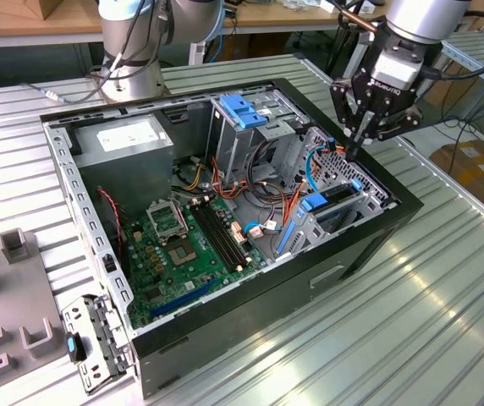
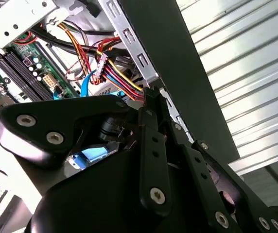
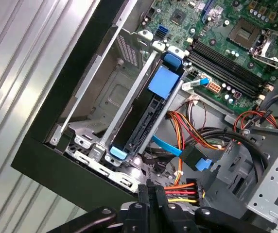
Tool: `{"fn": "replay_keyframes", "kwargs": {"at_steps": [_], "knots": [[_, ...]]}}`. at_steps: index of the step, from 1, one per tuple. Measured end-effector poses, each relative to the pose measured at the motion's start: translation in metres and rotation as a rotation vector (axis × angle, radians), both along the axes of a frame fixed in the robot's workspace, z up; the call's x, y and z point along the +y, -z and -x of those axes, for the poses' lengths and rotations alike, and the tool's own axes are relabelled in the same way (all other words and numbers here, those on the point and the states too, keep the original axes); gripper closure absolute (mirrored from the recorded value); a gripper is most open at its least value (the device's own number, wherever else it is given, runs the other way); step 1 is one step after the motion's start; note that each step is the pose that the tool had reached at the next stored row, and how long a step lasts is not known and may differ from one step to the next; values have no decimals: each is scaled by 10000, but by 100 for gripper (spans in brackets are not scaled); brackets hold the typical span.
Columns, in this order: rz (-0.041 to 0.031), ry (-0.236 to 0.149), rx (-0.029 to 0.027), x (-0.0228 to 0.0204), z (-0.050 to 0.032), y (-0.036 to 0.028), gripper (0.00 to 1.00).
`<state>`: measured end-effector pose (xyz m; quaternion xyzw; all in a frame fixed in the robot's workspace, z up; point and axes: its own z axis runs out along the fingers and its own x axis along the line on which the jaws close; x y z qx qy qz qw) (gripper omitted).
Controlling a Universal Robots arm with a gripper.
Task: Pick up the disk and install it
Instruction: 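Insert the first disk wire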
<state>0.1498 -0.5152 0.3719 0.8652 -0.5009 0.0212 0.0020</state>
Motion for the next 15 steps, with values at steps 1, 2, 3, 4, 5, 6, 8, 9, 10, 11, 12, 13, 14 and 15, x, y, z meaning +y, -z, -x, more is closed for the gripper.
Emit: {"fn": "replay_keyframes", "kwargs": {"at_steps": [1, 2, 3, 4, 5, 6, 8, 9, 10, 11, 12, 13, 14, 15], "knots": [[-1, 128, 0, 0, 46, 1, 83], [-1, 155, 0, 0, 53, 1, 83], [-1, 193, 0, -1, 58, 1, 83], [-1, 239, 0, -1, 61, 1, 83], [0, 296, 0, 0, 62, 1, 83], [0, 374, 0, 0, 62, 2, 83], [0, 576, 0, 0, 64, 2, 83], [-1, 665, 0, 0, 65, 3, 83], [0, 785, 0, 0, 65, 3, 83], [0, 874, 0, 0, 66, 3, 83], [-1, 955, 0, 0, 66, 4, 83], [-1, 1049, 0, 0, 67, 4, 83], [0, 1192, 0, 0, 70, 4, 83], [0, 1278, 0, 0, 73, 5, 83]]}}
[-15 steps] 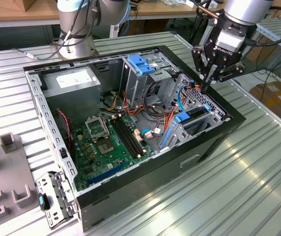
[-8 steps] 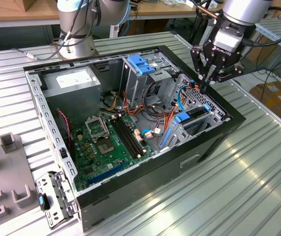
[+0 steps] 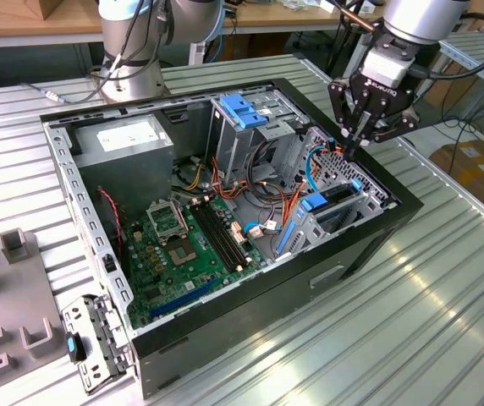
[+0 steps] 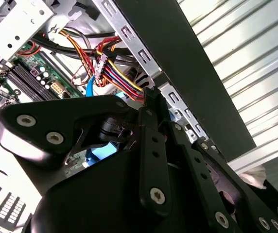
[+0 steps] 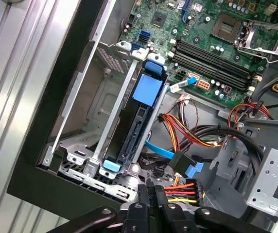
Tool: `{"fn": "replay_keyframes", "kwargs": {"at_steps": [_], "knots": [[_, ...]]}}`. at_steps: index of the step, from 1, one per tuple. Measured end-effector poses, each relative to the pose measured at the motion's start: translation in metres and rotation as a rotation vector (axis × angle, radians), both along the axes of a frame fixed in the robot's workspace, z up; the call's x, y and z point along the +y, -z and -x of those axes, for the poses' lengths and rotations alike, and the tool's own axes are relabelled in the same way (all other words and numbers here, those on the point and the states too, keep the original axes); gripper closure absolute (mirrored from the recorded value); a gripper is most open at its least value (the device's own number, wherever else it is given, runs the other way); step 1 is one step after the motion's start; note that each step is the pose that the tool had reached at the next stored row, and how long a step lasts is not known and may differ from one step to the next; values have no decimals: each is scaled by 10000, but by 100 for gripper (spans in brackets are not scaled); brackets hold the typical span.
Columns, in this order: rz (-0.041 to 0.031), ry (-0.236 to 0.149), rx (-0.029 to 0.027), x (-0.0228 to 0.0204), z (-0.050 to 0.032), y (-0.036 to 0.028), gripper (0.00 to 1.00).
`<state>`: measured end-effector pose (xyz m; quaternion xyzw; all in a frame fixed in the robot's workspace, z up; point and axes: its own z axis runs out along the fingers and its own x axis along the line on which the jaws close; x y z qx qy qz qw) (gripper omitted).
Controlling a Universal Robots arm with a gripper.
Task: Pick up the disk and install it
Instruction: 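Insert the first disk wire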
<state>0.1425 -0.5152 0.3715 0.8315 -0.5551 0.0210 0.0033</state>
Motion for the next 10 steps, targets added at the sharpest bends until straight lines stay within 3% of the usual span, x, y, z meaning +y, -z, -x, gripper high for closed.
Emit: {"fn": "replay_keyframes", "kwargs": {"at_steps": [10], "knots": [[0, 750, 0, 0, 18, 3, 83]]}}
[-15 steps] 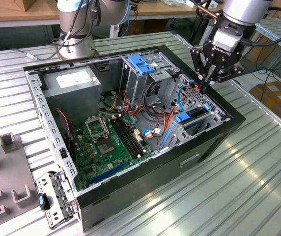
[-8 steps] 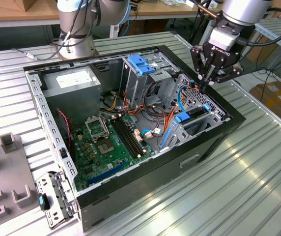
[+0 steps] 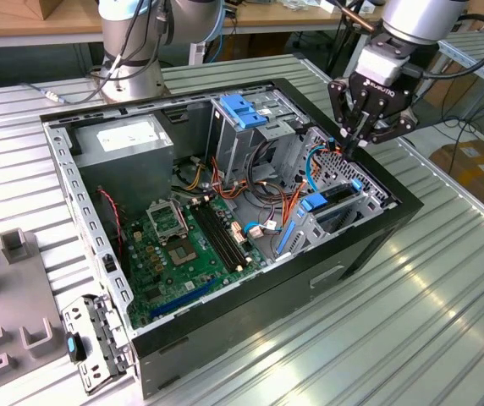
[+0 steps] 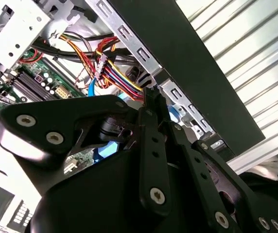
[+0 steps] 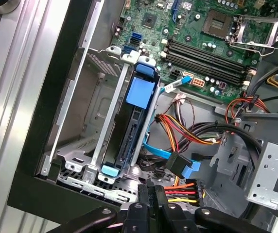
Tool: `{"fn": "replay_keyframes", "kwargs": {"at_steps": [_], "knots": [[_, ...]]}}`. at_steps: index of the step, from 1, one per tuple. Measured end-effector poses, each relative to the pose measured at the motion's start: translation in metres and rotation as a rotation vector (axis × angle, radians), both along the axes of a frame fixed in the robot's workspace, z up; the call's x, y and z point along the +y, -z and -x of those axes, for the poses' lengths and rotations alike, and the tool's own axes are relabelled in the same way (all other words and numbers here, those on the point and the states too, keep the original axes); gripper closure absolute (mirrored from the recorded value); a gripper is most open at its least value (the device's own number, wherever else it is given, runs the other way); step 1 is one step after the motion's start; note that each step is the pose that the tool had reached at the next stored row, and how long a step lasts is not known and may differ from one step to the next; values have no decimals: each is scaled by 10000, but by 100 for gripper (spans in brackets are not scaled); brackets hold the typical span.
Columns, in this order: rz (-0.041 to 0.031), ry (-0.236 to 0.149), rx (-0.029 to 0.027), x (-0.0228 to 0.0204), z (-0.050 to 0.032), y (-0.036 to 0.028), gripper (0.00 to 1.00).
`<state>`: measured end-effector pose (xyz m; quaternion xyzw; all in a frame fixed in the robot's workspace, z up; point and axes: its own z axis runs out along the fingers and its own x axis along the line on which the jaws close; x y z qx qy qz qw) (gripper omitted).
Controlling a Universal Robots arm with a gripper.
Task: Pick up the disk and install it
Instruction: 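Insert the first disk wire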
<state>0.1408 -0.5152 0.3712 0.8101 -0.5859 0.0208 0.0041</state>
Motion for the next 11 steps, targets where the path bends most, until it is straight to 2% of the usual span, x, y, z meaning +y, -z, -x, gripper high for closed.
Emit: {"fn": "replay_keyframes", "kwargs": {"at_steps": [4, 11], "knots": [[0, 431, 0, 0, 4, 3, 83], [1, 756, 0, 0, 49, 4, 83]]}}
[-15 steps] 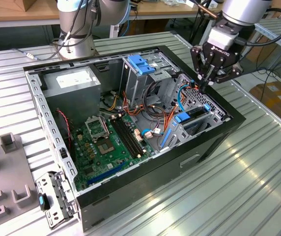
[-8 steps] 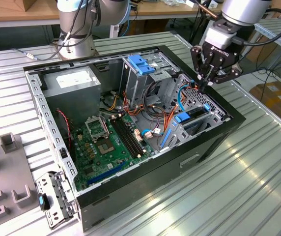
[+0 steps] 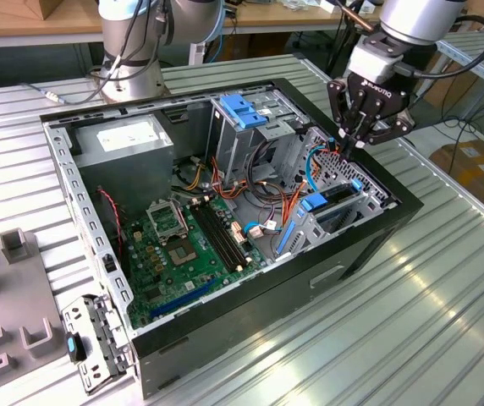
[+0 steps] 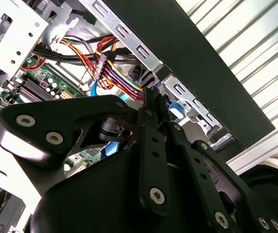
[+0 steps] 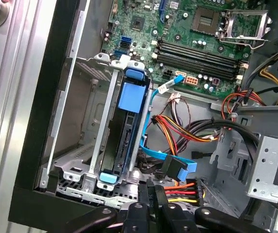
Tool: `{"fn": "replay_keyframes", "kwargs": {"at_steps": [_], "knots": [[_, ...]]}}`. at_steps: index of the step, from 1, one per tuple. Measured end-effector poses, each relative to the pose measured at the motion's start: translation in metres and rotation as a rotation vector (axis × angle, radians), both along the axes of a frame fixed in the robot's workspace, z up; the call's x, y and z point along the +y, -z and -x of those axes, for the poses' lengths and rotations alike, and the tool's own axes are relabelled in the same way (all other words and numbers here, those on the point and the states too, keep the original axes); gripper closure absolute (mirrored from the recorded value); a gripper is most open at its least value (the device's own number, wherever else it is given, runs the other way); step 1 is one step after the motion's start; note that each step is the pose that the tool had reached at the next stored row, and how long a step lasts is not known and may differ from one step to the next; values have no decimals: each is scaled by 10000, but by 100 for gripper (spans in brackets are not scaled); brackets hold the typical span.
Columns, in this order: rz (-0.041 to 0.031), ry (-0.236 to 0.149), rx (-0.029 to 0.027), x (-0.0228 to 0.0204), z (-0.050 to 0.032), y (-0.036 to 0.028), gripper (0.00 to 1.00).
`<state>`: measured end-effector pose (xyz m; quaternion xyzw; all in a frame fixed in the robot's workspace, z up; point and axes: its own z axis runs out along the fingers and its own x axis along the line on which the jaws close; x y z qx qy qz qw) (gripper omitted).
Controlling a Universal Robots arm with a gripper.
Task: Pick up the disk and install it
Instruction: 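Insert the first disk wire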
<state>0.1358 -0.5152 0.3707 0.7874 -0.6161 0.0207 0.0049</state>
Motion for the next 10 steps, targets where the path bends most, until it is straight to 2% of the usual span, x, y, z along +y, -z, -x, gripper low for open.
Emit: {"fn": "replay_keyframes", "kwargs": {"at_steps": [4, 10], "knots": [[-1, 194, 0, 0, 68, 2, 83], [-1, 475, 0, 0, 109, 4, 83]]}}
